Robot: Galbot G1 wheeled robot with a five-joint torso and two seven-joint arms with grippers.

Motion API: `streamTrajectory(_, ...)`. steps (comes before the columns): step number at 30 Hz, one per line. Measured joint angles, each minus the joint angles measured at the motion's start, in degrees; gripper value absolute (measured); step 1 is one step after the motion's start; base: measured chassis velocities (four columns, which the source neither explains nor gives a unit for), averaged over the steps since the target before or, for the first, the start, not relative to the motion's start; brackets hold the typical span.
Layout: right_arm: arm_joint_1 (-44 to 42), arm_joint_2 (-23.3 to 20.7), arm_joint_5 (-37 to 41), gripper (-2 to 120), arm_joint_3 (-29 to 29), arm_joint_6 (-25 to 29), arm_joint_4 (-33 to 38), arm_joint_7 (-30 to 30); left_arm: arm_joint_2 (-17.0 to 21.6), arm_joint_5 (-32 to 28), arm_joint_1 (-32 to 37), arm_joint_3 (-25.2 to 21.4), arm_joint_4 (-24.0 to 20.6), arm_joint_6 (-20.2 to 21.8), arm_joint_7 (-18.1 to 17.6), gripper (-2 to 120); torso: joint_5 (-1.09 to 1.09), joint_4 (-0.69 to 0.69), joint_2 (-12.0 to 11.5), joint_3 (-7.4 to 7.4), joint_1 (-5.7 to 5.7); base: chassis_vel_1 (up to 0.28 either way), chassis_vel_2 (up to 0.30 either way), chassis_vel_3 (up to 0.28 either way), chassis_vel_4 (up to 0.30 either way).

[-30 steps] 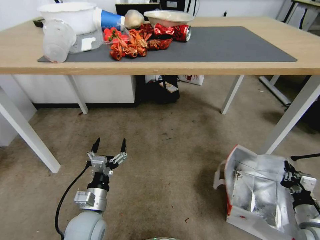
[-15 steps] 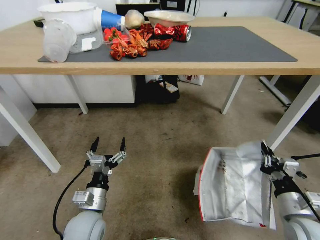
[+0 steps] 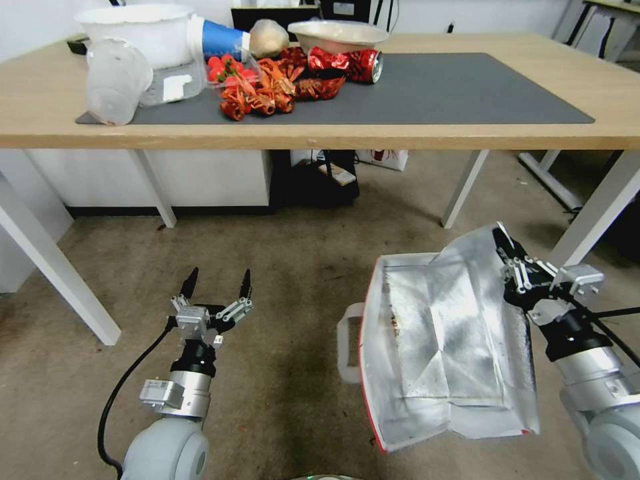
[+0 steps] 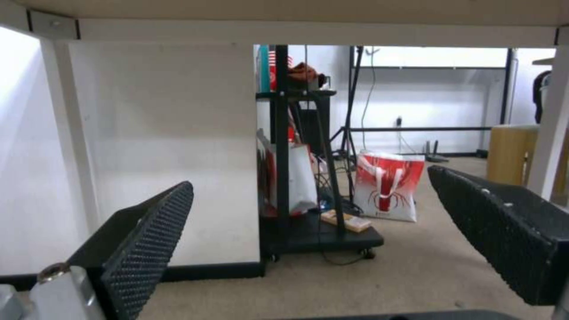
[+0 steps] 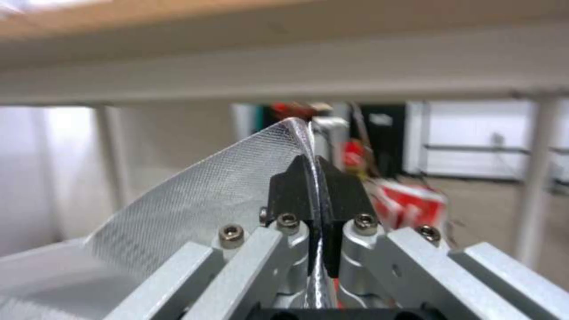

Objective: Pick up the food delivery bag from the floor and place it on the table.

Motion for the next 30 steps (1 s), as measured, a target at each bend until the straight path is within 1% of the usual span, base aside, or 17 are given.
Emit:
streamTrajectory(3, 0.5, -1.8, 3.2, 0, 0.4, 0.1, 1.4, -1.7, 0.1, -0.1, -0.1, -0.3, -0.4, -0.2, 0.0, 100, -0.01, 0.0, 0.0, 0.0, 0.0, 0.0, 0.0, 0.0, 0.0)
streamTrajectory(7, 0.9, -2.5, 5.8, 0, 0.6, -0.2, 2.2, -3.2, 0.2, -0.1, 0.0, -0.6, -0.8, -0.2, 0.4, 100, 0.0, 0.0, 0.0, 0.0, 0.0, 0.0, 0.0, 0.0, 0.0)
streamTrajectory(10, 0.8, -3.4, 10.0, 0, 1.2, 0.2, 2.7, -6.7, 0.2, -0.1, 0.1, -1.1, -0.9, -0.4, 0.8, 100, -0.01, -0.01, 0.0, 0.0, 0.0, 0.0, 0.0, 0.0, 0.0)
streamTrajectory(11, 0.8, -3.4, 10.0, 0, 1.2, 0.2, 2.7, -6.7, 0.2, -0.1, 0.1, -1.1, -0.9, -0.4, 0.8, 100, -0.01, -0.01, 0.0, 0.0, 0.0, 0.0, 0.0, 0.0, 0.0)
streamTrajectory(14, 0.8, -4.9, 14.9, 0, 2.1, 0.5, 2.9, -11.3, 0.2, 0.5, 0.1, -1.4, -1.0, -0.7, 0.8, 100, -0.01, 0.0, 0.0, 0.0, 0.0, 0.0, 0.0, 0.0, 0.0)
streamTrajectory(15, 0.8, -4.9, 14.9, 0, 2.1, 0.5, 2.9, -11.3, 0.2, 0.5, 0.1, -1.4, -1.0, -0.7, 0.8, 100, -0.01, 0.0, 0.0, 0.0, 0.0, 0.0, 0.0, 0.0, 0.0)
streamTrajectory(16, 1.0, -5.2, 16.6, 0, 2.5, 0.5, 3.0, -12.6, 0.2, 0.6, 0.1, -1.5, -1.0, -0.7, 0.8, 100, -0.01, 0.0, 0.0, 0.0, 0.0, 0.0, 0.0, 0.0, 0.0)
streamTrajectory(18, 1.0, -5.2, 16.6, 0, 2.5, 0.5, 3.0, -12.6, 0.2, 0.6, 0.1, -1.5, -1.0, -0.7, 0.8, 100, -0.01, 0.0, 0.0, 0.0, 0.0, 0.0, 0.0, 0.0, 0.0)
streamTrajectory(19, 1.4, -5.9, 19.5, 0, 3.2, -0.2, 3.1, -15.5, 0.2, 0.7, 0.2, -1.5, -1.2, -0.8, 0.5, 100, -0.01, 0.0, 0.0, 0.0, 0.0, 0.0, 0.0, 0.0, 0.0)
streamTrajectory(21, 1.5, -6.3, 21.1, 0, 3.7, -0.8, 3.0, -18.2, 0.2, 0.7, 0.2, -1.5, -1.3, -0.9, 0.3, 100, -0.01, 0.0, 0.0, 0.0, 0.0, 0.0, 0.0, 0.0, 0.0)
streamTrajectory(22, 1.5, -6.3, 21.1, 0, 3.7, -0.8, 3.0, -18.2, 0.2, 0.7, 0.2, -1.5, -1.3, -0.9, 0.3, 100, -0.01, 0.0, 0.0, 0.0, 0.0, 0.0, 0.0, 0.0, 0.0)
streamTrajectory(25, 1.5, -6.6, 25.1, 0, 5.0, -2.2, 2.5, -23.9, 0.2, 0.7, 0.2, -1.6, -1.7, -0.8, 0.3, 100, -0.01, -0.01, 0.0, 0.0, 0.0, 0.0, 0.0, 0.0, 0.0)
streamTrajectory(26, 1.5, -6.6, 25.1, 0, 5.0, -2.2, 2.5, -23.9, 0.2, 0.7, 0.2, -1.6, -1.7, -0.8, 0.3, 100, -0.01, -0.01, 0.0, 0.0, 0.0, 0.0, 0.0, 0.0, 0.0)
streamTrajectory(29, 1.5, -7.0, 27.6, 0, 6.3, -4.0, 2.2, -27.4, 0.2, 0.7, 0.3, -1.6, -2.0, -0.5, 0.3, 100, -0.01, -0.01, 0.0, 0.0, 0.0, 0.0, 0.0, 0.0, 0.0)
streamTrajectory(30, 1.5, -7.0, 27.6, 0, 6.3, -4.0, 2.2, -27.4, 0.2, 0.7, 0.3, -1.6, -2.0, -0.5, 0.3, 100, -0.01, -0.01, 0.0, 0.0, 0.0, 0.0, 0.0, 0.0, 0.0)
